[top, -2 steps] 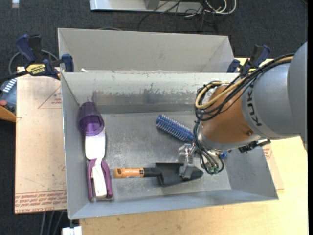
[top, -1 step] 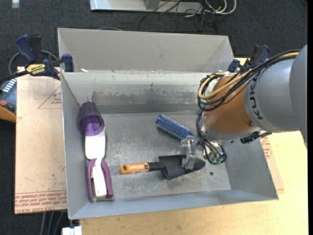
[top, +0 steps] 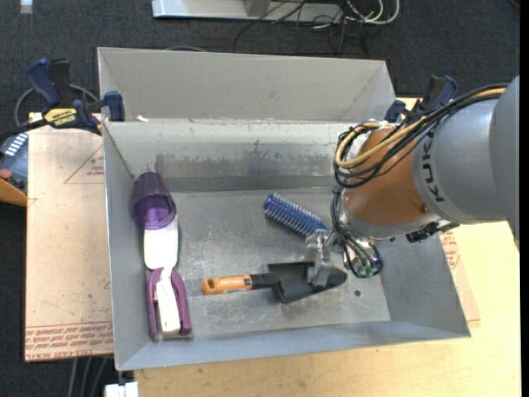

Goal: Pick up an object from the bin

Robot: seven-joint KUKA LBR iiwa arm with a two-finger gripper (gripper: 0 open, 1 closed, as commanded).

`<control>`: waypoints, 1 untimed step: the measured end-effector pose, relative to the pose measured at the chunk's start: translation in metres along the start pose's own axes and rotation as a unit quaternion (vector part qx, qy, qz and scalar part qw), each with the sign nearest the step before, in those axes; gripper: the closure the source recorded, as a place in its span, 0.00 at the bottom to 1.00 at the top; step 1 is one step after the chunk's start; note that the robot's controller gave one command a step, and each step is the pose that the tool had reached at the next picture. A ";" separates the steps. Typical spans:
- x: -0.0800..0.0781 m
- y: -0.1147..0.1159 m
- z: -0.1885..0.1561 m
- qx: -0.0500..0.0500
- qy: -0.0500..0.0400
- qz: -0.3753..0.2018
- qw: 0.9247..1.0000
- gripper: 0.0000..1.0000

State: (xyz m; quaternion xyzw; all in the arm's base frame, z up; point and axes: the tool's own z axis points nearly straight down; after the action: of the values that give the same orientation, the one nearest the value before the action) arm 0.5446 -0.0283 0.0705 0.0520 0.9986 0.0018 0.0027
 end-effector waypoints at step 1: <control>0.000 0.000 0.000 0.000 0.000 0.000 1.000 1.00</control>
Offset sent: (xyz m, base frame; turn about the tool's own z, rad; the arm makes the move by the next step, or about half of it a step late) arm 0.0000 0.0000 0.0000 0.0000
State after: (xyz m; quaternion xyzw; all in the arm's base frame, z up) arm 0.5446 -0.0283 0.0705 0.0520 0.9986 0.0017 0.0027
